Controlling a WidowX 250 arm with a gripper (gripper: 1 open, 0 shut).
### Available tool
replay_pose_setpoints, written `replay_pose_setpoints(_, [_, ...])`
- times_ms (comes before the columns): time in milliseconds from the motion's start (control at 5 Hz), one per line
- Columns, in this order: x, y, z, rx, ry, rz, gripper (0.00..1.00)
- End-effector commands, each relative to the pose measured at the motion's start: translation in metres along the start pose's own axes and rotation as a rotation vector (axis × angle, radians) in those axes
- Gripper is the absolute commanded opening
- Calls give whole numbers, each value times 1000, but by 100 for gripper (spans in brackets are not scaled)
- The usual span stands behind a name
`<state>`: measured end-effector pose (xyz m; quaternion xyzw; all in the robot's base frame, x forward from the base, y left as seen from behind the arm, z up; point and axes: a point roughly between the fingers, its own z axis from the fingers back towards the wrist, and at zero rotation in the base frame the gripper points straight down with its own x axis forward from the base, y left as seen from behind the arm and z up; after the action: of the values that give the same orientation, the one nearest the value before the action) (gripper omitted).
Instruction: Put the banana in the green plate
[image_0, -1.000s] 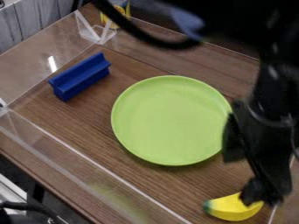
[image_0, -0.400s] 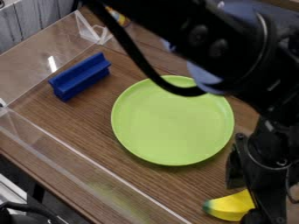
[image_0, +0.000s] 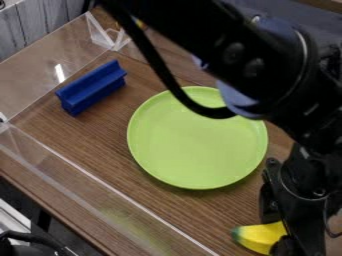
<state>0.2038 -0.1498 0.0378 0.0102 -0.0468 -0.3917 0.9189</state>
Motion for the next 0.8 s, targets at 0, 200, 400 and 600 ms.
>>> replay_pose_setpoints(0, [6,10,12,13,-28,-22,0])
replay_pose_setpoints(200, [2,12,14,14,-27,-50,0])
replay_pose_setpoints(400, [-3,15,17,15,-29,-78,0])
replay_pose_setpoints(600, [-8,9,16,18,-36,-64,0])
